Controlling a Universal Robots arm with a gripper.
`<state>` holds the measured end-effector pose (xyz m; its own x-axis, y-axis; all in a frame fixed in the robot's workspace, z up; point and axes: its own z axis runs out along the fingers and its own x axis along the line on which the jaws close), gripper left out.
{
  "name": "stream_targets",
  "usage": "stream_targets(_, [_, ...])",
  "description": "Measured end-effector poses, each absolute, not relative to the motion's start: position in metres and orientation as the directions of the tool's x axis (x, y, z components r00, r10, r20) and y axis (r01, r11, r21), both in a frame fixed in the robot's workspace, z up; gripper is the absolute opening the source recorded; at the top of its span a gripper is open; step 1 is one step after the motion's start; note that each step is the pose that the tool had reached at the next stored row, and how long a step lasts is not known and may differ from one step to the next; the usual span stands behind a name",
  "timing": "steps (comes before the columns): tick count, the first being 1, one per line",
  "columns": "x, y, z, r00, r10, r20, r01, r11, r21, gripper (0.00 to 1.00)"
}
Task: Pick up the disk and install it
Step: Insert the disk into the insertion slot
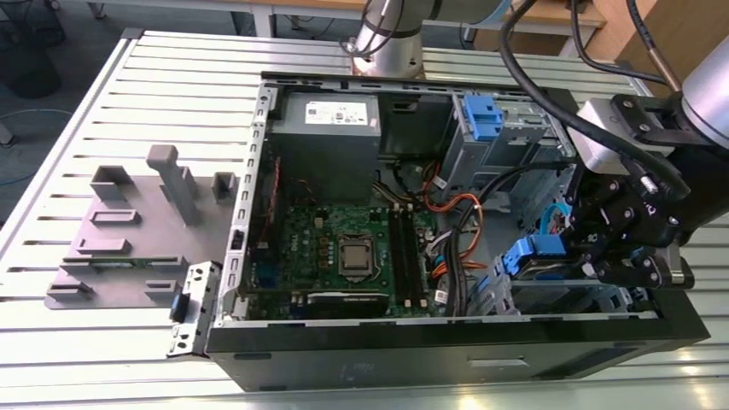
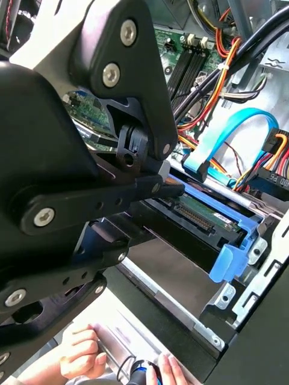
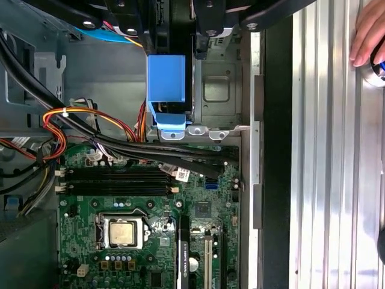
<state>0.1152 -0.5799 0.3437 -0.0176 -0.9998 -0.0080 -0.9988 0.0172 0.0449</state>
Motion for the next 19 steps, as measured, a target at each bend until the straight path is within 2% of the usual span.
stream_targets(5, [0.1153,-0.5800,0.3432,-0.018,-1.000,-0.008,-0.999,0.017,0.045,0.36])
stream_targets(6, [0.1153,-0.5799,0.3432,-0.018,-1.000,-0.008,-0.999,0.017,0.045,0.42])
stream_targets(19, [0.1151,-0.5799,0.3429,-0.018,-1.000,-0.011,-0.999,0.017,0.044,0.42])
